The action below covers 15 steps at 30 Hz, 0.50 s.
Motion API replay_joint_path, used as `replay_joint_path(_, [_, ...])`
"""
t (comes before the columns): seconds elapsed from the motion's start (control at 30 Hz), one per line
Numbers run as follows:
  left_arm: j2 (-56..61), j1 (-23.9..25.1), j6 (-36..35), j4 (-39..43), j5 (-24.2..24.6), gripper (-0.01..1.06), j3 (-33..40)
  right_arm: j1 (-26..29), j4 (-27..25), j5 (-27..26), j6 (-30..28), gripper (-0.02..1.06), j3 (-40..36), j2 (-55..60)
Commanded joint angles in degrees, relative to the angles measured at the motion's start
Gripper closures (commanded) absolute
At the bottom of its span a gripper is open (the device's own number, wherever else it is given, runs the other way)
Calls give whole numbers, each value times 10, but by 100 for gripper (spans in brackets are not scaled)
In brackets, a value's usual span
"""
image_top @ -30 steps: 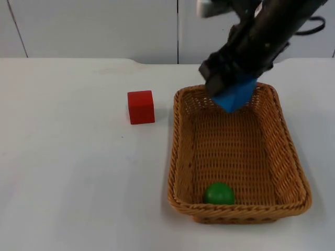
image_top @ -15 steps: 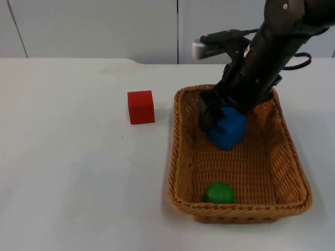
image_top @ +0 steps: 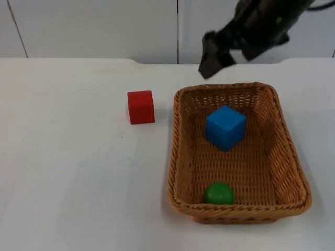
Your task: Place all geometric objects except the red cube into the basket.
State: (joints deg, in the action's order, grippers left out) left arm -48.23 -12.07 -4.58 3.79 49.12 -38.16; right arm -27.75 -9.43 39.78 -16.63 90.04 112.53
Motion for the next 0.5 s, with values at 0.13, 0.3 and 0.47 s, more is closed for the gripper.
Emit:
replay_joint_path(0.13, [3, 2, -1, 1, -4, 0, 2, -3, 0, 55, 4, -1, 4, -83])
replay_joint_path(0.3, [3, 2, -1, 1, -3, 0, 2, -3, 1, 61, 10, -1, -35, -185])
replay_joint_path(0.47, [15, 2, -1, -1, 2, 0, 2, -3, 1, -35, 14, -1, -181, -319])
